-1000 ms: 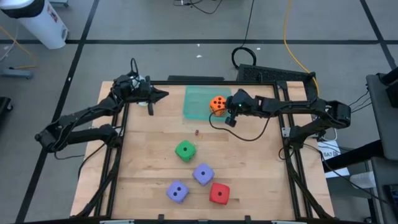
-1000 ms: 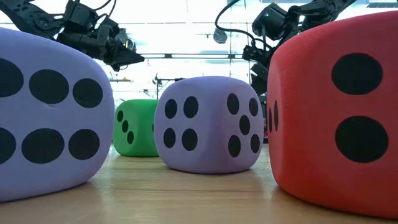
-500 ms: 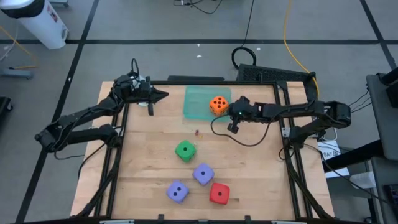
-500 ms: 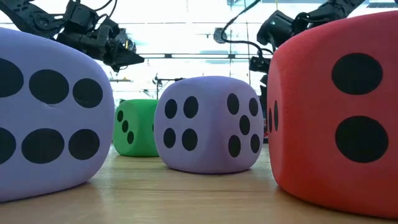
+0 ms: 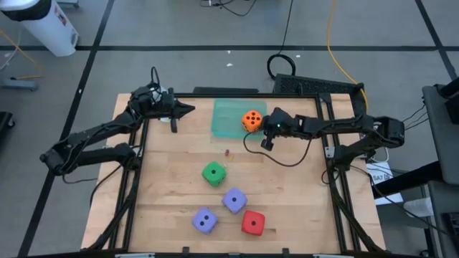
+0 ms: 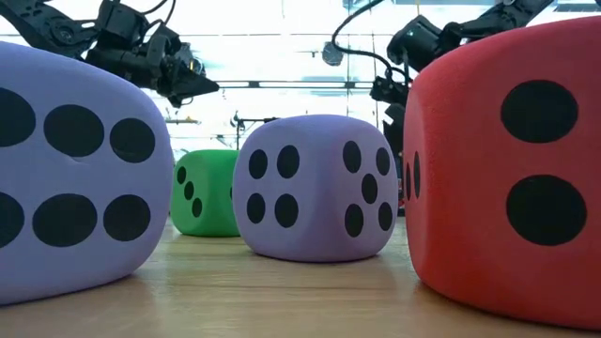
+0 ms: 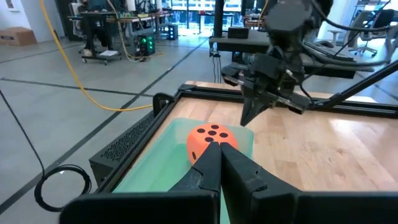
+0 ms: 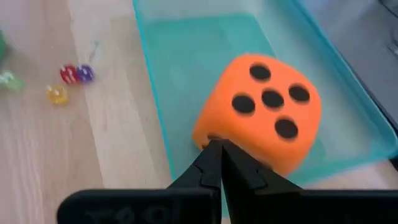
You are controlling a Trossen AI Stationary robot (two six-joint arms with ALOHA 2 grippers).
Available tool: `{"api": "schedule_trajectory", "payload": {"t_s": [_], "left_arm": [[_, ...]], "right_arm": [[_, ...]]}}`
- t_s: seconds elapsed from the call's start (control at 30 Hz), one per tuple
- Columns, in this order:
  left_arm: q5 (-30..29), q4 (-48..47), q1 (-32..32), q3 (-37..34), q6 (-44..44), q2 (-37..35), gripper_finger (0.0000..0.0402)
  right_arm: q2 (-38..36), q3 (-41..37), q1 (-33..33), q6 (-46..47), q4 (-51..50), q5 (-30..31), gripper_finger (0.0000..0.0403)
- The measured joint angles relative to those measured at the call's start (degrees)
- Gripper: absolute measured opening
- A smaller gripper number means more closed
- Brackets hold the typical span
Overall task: Pick & Place Dice
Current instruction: Put the big orange dice into the bin
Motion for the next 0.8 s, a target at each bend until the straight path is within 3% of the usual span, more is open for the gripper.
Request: {"api": "schedule_trajectory", "payload": {"t_s": [0.2,0.4,0.53,0.67,0.8], "left_arm": [[0.0,0.97,-1.64,0.02,0.01,0.01,0.0006],[-2.24,1.08,-3.09,0.02,-0.01,0.01,0.0006],[-3.71,1.07,-3.89,0.02,-0.09,0.02,0.0006],[-4.02,1.07,-4.73,0.02,-0.02,0.02,0.0006],[-4.04,1.07,-4.93,0.02,0.0,0.02,0.0006]], "right_arm": [[4.69,0.09,-3.47,-1.09,1.95,-4.4,0.0],[8.04,0.09,-5.98,-2.04,7.82,-4.37,0.0],[8.51,0.11,-7.4,-0.8,11.52,0.03,0.0],[8.44,0.15,-8.73,0.74,13.26,0.28,0.0],[8.47,0.15,-9.1,1.59,12.61,8.17,0.0]]}}
